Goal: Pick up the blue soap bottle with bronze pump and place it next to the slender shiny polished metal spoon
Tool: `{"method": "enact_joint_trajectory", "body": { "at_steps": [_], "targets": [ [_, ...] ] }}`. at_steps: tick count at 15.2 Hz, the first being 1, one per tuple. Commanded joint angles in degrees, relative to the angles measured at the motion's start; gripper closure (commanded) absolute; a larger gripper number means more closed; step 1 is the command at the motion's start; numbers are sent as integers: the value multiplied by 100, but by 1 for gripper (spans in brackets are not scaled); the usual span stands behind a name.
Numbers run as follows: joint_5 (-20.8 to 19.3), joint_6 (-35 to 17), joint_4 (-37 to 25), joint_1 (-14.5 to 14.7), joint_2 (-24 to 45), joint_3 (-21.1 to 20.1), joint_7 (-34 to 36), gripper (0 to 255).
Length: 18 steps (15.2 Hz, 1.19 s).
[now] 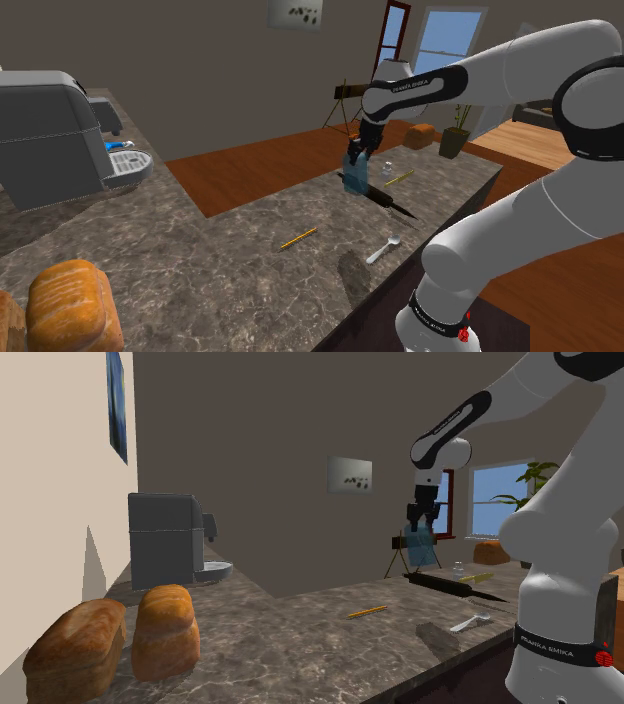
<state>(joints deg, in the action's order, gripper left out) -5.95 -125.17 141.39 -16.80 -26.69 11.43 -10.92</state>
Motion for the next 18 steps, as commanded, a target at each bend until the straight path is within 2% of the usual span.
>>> {"method": "enact_joint_trajectory", "body": {
  "at_steps": [1,18],
  "targets": [
    [-1,-159,100,2,54,9,5,255],
    [4,-1665,914,18,749,145,-36,255]
  ]
}}
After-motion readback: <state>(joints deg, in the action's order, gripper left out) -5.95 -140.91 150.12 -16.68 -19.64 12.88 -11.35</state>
